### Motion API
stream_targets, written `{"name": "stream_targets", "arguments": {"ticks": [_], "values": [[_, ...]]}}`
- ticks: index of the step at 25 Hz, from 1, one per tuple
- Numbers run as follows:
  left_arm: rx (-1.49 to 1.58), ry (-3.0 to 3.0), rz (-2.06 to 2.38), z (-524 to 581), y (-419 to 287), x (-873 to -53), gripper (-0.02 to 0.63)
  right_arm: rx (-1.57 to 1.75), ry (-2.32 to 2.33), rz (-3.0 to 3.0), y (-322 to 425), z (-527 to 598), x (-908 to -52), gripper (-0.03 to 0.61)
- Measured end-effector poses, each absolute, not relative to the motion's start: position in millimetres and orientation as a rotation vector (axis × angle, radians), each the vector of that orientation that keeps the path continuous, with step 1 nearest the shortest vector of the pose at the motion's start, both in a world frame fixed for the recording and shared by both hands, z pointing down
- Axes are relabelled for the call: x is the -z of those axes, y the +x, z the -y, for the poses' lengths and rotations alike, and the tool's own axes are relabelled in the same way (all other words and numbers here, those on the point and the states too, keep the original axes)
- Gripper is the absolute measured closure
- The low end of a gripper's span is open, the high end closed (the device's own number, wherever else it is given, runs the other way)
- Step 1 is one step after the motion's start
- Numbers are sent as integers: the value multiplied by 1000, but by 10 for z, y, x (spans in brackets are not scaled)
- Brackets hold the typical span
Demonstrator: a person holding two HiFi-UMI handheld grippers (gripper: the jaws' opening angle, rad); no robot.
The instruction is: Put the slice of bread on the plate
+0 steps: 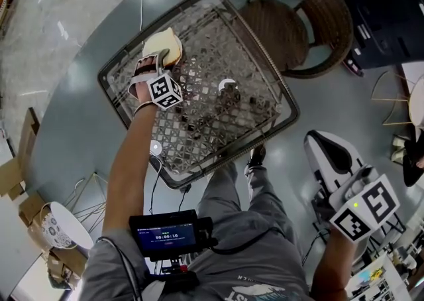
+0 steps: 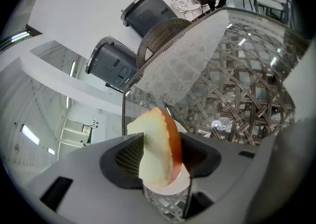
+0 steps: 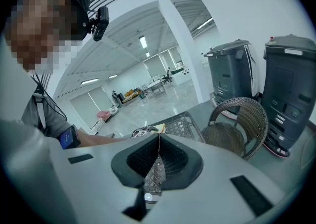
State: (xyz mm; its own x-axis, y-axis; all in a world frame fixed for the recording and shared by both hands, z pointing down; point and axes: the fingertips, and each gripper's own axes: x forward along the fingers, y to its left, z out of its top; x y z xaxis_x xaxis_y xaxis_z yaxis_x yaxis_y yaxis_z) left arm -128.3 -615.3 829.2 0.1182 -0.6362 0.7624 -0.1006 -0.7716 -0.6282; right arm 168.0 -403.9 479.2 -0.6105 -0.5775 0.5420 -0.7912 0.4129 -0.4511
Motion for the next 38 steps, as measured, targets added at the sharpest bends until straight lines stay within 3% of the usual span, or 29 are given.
{"name": "stream_targets", "arguments": {"ticks": [10,18,22,27,28,31,38], "values": [[1766,-2236,-754,6041,-1265,-8248,364,-983,1191,2394,1713,4074,-4668,572],[1659,-2345,-863,5976,-1167,-7763,362,-953,1168,2433,1696,4031,-4463,572],[1443,-2450,-1089,6001,-1169,-7090,362,-918,1153,2477,1678,4033,-4275,572],[879,-2669,-1369,5844,-992,-5785,368,-851,1092,2575,1611,3946,-3998,572],[740,-2730,-1402,5754,-941,-5487,391,-834,1081,2601,1594,3920,-3921,572],[338,-2864,-1422,5387,-819,-4616,589,-788,1055,2682,1554,3832,-3651,573],[-119,-2879,-1401,4520,-752,-3206,606,-640,1003,2830,1496,3665,-3086,574]]}}
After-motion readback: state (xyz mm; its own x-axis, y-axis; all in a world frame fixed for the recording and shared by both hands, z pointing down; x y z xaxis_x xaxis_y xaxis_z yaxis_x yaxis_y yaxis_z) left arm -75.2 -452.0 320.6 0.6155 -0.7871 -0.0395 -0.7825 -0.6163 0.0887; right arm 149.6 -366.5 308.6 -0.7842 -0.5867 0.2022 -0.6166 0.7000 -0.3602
